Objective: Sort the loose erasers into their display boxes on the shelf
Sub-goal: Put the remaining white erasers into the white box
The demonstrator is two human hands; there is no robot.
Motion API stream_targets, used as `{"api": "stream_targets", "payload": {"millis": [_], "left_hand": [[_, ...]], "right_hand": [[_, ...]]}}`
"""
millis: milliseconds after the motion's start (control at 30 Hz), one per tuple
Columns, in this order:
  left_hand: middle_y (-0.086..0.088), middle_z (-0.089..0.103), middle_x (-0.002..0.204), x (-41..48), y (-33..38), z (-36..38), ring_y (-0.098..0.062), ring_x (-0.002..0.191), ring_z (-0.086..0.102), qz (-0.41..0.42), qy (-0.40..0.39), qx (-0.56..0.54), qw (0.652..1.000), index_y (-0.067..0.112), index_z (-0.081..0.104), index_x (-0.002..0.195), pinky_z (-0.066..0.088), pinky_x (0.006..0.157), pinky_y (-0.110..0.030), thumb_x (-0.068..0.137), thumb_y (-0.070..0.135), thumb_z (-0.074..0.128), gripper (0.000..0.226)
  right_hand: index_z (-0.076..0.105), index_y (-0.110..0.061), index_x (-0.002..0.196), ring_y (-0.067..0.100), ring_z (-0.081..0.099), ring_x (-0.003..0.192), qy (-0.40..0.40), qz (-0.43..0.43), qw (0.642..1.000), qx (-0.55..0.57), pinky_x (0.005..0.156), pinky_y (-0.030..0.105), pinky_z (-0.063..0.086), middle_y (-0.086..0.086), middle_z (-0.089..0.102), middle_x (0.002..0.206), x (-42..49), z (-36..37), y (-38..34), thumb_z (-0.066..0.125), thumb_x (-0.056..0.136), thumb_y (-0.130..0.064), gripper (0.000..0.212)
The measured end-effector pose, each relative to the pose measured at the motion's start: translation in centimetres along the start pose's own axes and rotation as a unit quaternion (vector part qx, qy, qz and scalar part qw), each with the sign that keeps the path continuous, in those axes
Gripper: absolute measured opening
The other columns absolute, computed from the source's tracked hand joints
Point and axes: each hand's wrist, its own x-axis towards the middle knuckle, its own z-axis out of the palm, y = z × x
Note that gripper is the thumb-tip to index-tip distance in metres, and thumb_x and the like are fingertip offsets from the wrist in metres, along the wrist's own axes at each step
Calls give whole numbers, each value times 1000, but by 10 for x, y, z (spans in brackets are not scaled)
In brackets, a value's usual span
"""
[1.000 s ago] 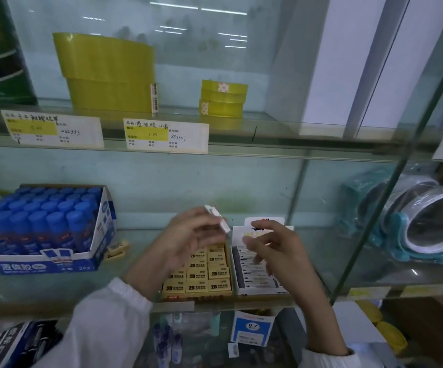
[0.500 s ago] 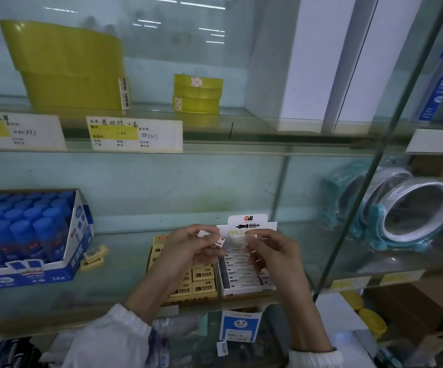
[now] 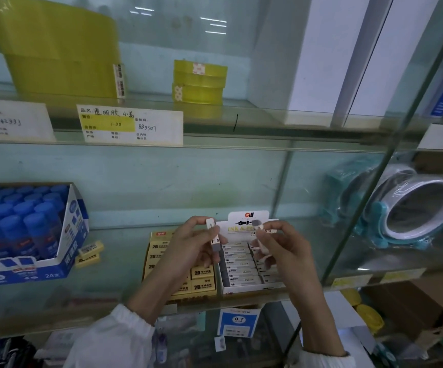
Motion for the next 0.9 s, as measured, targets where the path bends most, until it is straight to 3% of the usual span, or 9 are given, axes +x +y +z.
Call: {"api": "stream_targets", "payload": {"millis": [100,233,367,467,600,700,800,900], "left_hand": [[-17,77,93,-1,-3,-1,-23,62,63,-7,3,-27,1000,19,64,122,46,48,-27,101,14,55,23],[-19,77,93,0,-6,-2,-26,66,65,2,5,-33,999,22,65,124,47,52,-30,102,11,53,27],[-19,77,94,-3,-2,3,-27,63,64,42,-18,-12,999,24,64,128,47,50,-31,101,9,53,32],[-19,77,95,-2,3,7,-27,66,64,38,-39,-1,999,20,60,126,48,52,-32,100,11,57,28],[-18,78,95,-1,4,13,-24,62,61,8,-41,1,999,5,56,118,45,51,-30,98,11,60,22],[-19,78,94,-4,1,15,-22,60,59,-4,-33,-4,999,3,58,116,46,51,-27,97,9,61,20],[-20,78,92,-4,0,14,-22,62,58,-14,-23,-11,1000,3,61,115,47,53,-28,97,9,61,19],[-20,78,91,-5,-1,14,-21,61,58,-14,-24,-3,1000,4,61,114,47,53,-27,97,9,61,18]], "right_hand": [[75,-29,95,0,63,76,-2,-48,989,-139,65,14,44,-13,69,88,3,-15,2,74,85,-17,16],[76,-24,100,0,58,92,-70,-55,957,-277,66,4,43,-15,63,102,5,-27,5,67,89,-8,22],[68,-35,96,17,56,109,-113,-15,941,-318,83,28,53,-5,62,113,8,-29,12,62,87,-8,29],[64,-37,96,18,54,111,-129,-24,932,-339,84,29,52,-8,64,107,10,-28,17,60,86,-6,32],[72,-32,87,20,54,110,-91,-43,930,-353,89,39,52,-12,68,100,9,-24,20,61,87,-10,25],[75,-29,79,18,49,105,-65,-61,926,-368,85,32,44,-16,61,97,10,-23,18,62,87,-11,24],[75,-31,93,16,46,106,-75,-59,904,-417,92,36,44,-16,66,106,6,-17,18,59,91,-18,22],[70,-34,102,15,58,101,-96,-40,922,-374,94,47,49,-22,66,92,1,-21,17,63,88,-31,17]]}}
